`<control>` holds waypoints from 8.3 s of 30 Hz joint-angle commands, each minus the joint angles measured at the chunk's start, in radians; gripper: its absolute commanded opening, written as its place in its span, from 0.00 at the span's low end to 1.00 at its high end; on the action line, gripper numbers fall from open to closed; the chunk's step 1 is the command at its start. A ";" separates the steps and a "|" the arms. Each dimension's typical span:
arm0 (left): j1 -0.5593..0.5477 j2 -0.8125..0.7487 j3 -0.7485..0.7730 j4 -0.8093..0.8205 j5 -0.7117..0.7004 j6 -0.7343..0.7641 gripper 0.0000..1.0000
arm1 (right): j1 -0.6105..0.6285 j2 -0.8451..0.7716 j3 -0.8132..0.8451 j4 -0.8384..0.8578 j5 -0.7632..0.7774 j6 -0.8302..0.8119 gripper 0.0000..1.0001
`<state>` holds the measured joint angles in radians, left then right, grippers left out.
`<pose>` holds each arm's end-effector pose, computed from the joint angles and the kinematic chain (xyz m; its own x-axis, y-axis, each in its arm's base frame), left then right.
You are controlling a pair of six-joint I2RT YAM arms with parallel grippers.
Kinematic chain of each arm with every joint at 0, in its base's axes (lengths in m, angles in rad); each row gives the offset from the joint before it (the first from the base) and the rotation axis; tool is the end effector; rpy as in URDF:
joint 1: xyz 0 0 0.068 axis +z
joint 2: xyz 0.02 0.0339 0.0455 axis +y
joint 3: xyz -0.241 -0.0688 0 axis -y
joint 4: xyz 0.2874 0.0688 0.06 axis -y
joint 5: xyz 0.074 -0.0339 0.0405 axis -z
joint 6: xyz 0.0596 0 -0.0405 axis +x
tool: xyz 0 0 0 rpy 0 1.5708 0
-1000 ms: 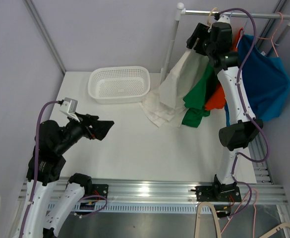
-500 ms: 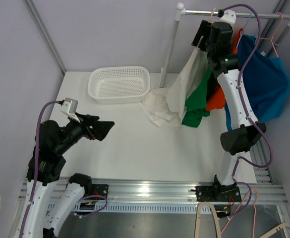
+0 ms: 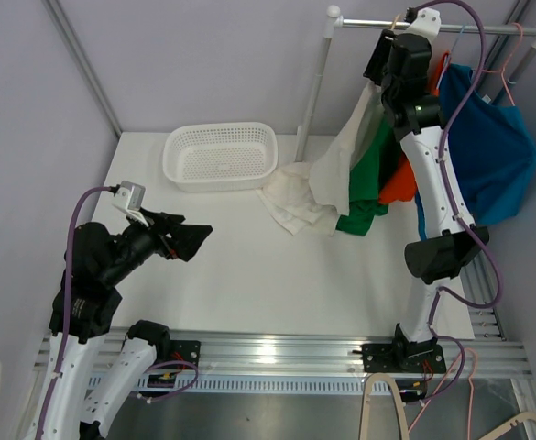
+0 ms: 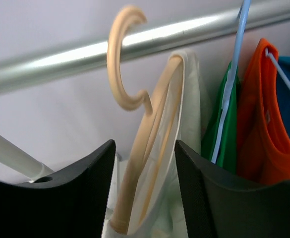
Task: Remove the t-shirt from the hanger
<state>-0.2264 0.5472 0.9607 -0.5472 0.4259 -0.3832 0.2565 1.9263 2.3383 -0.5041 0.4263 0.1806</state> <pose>0.1703 -0.0645 0.3922 -0.3461 -0.2697 -0.8986 0.5111 0.7490 -0.4216 0.4618 0.0956 0.4977 -0.0575 0.1540 -0.9864 0.1805 0.9733 0.1414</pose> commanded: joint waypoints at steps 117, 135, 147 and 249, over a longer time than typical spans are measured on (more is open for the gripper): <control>-1.096 0.713 0.323 0.416 -0.882 0.734 1.00 | 0.127 -0.570 -0.468 0.050 -0.414 0.332 0.00; -1.093 1.024 0.486 0.641 -0.920 0.821 0.01 | 0.128 -0.593 -0.376 -0.011 -0.497 0.333 0.00; -1.249 0.844 0.515 0.281 -0.332 0.629 0.01 | 0.090 -0.494 -0.367 0.016 -0.466 0.286 0.00; -0.486 0.782 1.368 0.300 0.125 0.201 0.01 | 0.078 -0.368 -0.315 0.074 -0.301 0.200 0.00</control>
<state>-0.7574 1.2228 2.3020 -0.2871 0.5518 -0.1833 0.3382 1.5291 1.9610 -0.5079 0.0795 0.3988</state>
